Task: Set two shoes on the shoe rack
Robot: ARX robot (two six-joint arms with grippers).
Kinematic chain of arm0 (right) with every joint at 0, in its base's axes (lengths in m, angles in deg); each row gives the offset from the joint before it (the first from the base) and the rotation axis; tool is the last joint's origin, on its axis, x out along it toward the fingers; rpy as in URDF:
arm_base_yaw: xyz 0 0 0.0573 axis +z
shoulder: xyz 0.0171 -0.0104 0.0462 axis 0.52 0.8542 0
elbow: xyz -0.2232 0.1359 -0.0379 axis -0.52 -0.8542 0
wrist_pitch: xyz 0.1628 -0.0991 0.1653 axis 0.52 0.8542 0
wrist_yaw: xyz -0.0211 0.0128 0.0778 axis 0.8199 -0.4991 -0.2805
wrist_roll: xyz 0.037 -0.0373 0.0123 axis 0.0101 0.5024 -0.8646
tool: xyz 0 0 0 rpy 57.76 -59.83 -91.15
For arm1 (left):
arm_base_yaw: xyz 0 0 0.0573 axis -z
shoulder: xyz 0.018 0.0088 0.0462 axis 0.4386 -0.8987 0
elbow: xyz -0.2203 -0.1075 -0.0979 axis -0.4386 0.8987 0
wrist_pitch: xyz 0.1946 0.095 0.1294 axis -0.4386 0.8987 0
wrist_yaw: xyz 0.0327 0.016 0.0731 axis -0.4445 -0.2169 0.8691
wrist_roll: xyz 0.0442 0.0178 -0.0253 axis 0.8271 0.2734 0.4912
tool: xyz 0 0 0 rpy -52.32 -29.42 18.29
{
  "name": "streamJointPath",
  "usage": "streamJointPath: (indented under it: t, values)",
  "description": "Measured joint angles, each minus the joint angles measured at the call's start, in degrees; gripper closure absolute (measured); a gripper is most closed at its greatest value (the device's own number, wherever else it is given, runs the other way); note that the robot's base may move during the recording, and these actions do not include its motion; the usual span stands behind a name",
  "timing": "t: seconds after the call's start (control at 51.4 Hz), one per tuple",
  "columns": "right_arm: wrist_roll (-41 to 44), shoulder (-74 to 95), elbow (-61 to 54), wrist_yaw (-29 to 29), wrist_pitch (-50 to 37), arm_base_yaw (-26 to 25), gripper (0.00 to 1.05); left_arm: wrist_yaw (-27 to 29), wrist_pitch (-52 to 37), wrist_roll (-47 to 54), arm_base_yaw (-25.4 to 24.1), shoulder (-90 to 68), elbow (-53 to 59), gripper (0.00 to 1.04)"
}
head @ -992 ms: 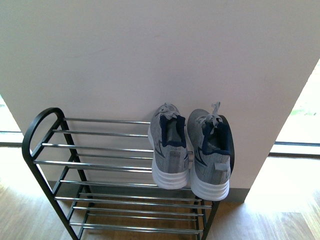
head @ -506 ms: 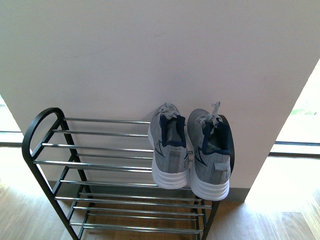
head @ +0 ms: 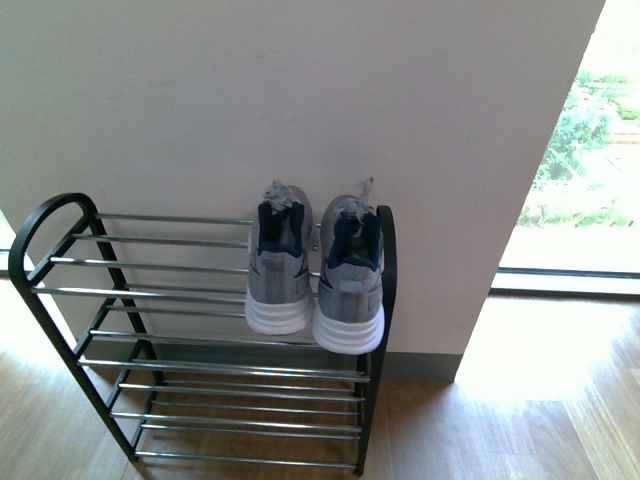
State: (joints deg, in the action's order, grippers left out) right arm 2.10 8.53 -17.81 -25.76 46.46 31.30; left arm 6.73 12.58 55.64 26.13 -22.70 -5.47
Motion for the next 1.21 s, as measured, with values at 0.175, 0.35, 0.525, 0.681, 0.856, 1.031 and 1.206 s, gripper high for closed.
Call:
streamJointPath:
  t: [0.175,0.35,0.525,0.681,0.856,1.031,1.206]
  values:
    - [0.00,0.00,0.00,0.07,0.00,0.00,0.09,-0.04,0.00,0.00,0.02,0.00,0.00,0.09]
    - [0.00,0.04,0.00,0.04,0.00,0.00,0.09,-0.04,0.00,0.02,0.02,0.00,0.00,0.09]
    - [0.00,0.02,0.00,0.04,0.00,0.00,0.09,-0.04,0.00,0.02,0.02,0.00,0.00,0.09]
    - [0.00,0.00,0.00,0.00,0.00,0.00,0.09,-0.02,0.00,0.02,0.02,0.00,0.00,0.09]
    - [0.00,0.00,0.00,0.00,0.00,0.00,0.09,-0.02,0.00,0.00,0.02,0.00,0.00,0.09]
    - [0.00,0.00,0.00,0.02,0.00,0.00,0.09,-0.02,-0.02,0.02,0.02,0.00,0.00,0.09]
    - [0.00,0.00,0.00,0.02,0.00,0.00,0.09,-0.02,-0.02,0.02,0.02,0.00,0.00,0.09]
